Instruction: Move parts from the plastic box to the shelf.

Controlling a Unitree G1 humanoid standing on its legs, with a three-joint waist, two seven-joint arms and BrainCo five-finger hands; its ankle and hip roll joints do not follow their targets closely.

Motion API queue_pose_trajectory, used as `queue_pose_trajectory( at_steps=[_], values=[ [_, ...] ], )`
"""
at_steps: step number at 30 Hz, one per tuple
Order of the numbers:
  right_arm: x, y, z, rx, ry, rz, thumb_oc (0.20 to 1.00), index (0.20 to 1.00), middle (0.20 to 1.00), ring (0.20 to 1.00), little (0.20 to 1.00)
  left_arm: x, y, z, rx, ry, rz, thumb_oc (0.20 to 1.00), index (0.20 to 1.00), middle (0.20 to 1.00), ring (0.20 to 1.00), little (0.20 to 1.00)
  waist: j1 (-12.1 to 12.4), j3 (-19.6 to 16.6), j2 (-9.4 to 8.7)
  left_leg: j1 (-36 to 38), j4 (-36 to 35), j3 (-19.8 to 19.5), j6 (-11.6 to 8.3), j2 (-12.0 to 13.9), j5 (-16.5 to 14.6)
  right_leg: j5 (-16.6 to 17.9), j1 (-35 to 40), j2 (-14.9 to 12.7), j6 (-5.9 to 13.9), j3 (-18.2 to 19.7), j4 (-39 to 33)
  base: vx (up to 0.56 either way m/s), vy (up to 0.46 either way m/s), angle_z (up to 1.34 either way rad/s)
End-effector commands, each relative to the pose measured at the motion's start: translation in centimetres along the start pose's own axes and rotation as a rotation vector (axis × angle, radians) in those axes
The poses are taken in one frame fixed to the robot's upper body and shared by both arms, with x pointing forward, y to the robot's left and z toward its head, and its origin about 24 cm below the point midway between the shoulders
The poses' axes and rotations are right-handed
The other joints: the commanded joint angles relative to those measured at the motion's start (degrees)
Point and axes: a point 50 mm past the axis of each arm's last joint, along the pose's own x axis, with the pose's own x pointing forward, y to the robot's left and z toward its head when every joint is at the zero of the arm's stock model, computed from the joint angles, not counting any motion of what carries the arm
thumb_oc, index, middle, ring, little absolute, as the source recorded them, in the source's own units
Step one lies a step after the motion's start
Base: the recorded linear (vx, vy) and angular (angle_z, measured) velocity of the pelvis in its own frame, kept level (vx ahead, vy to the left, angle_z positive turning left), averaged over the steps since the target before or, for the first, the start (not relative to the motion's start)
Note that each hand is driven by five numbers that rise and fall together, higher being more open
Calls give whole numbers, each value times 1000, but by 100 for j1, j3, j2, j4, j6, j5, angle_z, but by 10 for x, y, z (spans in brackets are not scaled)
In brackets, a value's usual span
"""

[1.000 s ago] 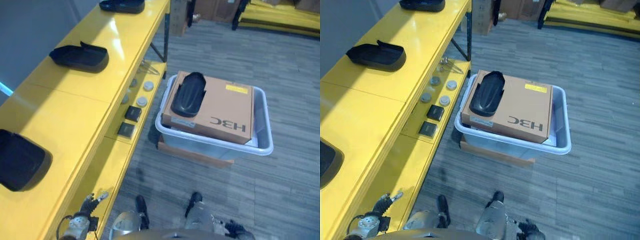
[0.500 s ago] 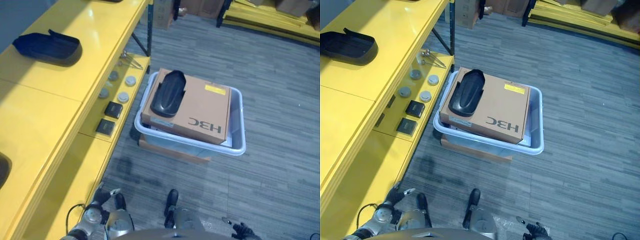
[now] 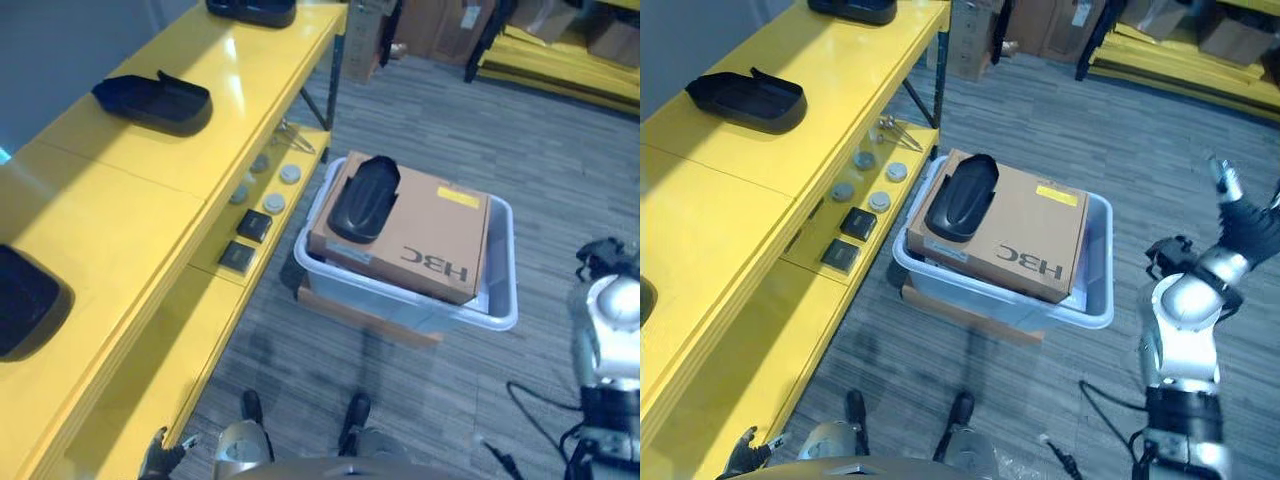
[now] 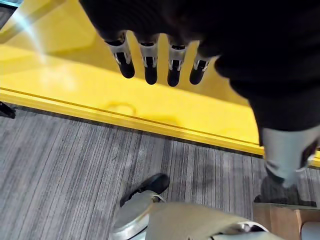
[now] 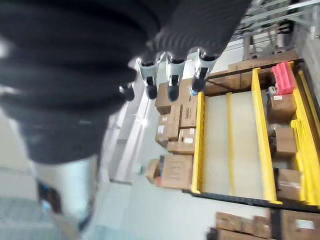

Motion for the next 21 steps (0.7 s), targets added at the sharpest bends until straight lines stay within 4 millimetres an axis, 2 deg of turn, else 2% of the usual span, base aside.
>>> queue_pose_trajectory(
  at_steps=[1, 6, 7, 9, 12, 13, 15, 21],
  values=[
    [9, 8, -14, -98, 84, 37, 1000, 1000, 1000, 1000, 1000, 3, -6, 14, 2, -63, -21, 1000, 1000, 1000, 1000, 1000, 266, 175, 83, -525, -206, -139, -113, 274, 234, -691, 329, -387, 488, -309, 289, 9, 106, 18],
    [18, 29, -34, -135, 214, 73, 1000, 1000, 1000, 1000, 1000, 1, -12, 13, 31, -77, -50, 1000, 1000, 1000, 1000, 1000, 606, 279, 183, -716, -247, -301, -73, 166, 304, -719, 270, -497, 448, -531, 383, -24, 93, 22],
    [19, 29, -38, -141, 223, 66, 1000, 1000, 1000, 1000, 1000, 2, -13, 14, 36, -83, -54, 1000, 1000, 1000, 1000, 1000, 638, 298, 199, -735, -249, -317, -66, 153, 307, -720, 256, -514, 446, -552, 399, -59, 89, 23],
    [24, 30, -57, -192, 272, 24, 1000, 1000, 1000, 1000, 1000, 3, -14, 19, 51, -104, -74, 1000, 1000, 1000, 1000, 1000, 828, 400, 291, -870, -226, -410, -41, 88, 326, -739, 174, -608, 435, -660, 498, -66, 109, 35],
    [30, 27, -69, -233, 289, -10, 1000, 1000, 1000, 1000, 1000, 5, -15, 24, 61, -119, -89, 1000, 1000, 1000, 1000, 1000, 970, 477, 361, -990, -209, -490, -27, 20, 337, -756, 102, -671, 431, -719, 553, -64, 86, 31],
    [39, 24, -72, -251, 285, -29, 1000, 1000, 1000, 1000, 1000, 6, -14, 29, 70, -139, -98, 1000, 1000, 1000, 1000, 1000, 1074, 541, 409, -1092, -211, -546, -13, -29, 352, -763, 22, -721, 432, -763, 599, -89, 89, 19],
    [51, 29, -70, -274, 275, -54, 1000, 1000, 1000, 1000, 1000, 8, -14, 36, 74, -163, -113, 1000, 1000, 1000, 1000, 1000, 1198, 650, 478, -1251, -197, -619, 9, -103, 367, -786, -130, -798, 431, -810, 708, -108, 94, 24],
    [64, 29, -66, -283, 278, -96, 1000, 1000, 1000, 1000, 1000, 9, -13, 42, 76, -189, -130, 1000, 1000, 1000, 1000, 1000, 1321, 789, 525, -1510, -117, -726, 44, -189, 372, -817, -420, -872, 429, -801, 890, -55, 40, 13]
  ],
)
